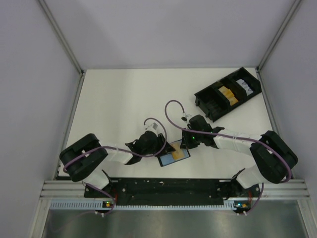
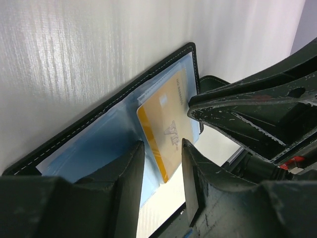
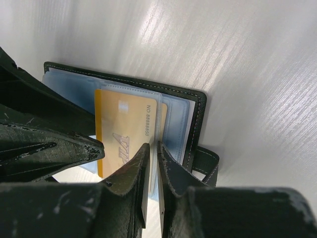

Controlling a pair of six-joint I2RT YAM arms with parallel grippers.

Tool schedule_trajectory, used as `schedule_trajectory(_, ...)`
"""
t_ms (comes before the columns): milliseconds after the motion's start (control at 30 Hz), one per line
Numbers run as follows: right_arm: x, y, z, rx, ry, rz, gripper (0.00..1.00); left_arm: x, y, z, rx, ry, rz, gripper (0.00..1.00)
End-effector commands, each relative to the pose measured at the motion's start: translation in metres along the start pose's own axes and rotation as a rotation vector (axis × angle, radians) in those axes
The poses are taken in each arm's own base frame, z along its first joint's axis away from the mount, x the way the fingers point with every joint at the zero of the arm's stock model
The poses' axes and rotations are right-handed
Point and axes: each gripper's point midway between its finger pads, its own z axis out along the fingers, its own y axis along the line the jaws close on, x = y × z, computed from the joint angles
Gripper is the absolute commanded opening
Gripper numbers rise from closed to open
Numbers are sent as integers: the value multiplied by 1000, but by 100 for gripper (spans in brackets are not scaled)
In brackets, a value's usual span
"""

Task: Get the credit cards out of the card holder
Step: Remove the credit card from the card holder.

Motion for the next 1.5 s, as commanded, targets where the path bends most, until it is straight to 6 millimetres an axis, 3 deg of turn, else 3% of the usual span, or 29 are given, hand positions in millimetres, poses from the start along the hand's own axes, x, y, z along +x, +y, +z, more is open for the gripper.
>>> schedule_trajectory(0, 5, -4, 3, 4, 20, 2, 11, 1, -7, 3, 36, -5, -11, 40)
schedule_trajectory(267, 6, -5, 4, 8, 24, 5, 11, 1, -9, -1, 77, -18, -24, 28)
schedule_trajectory(533, 8, -10, 6, 32, 28, 8, 10, 4, -3, -6, 87, -19, -54, 0)
schedule_trajectory(767, 11, -18, 8, 71, 45, 6, 5, 5, 3, -12, 68, -30, -58, 0)
schedule_trajectory(1100, -31, 22, -17, -59, -69, -27, 5, 7, 6, -10, 54, -18, -50, 0)
schedule_trajectory(1233, -37, 32, -15, -108, -82, -23, 5, 6, 5, -10, 57, -19, -49, 0)
schedule_trajectory(1467, -26, 24, 1, -96, -43, 2, 2, 7, 5, -10, 60, -15, -47, 0)
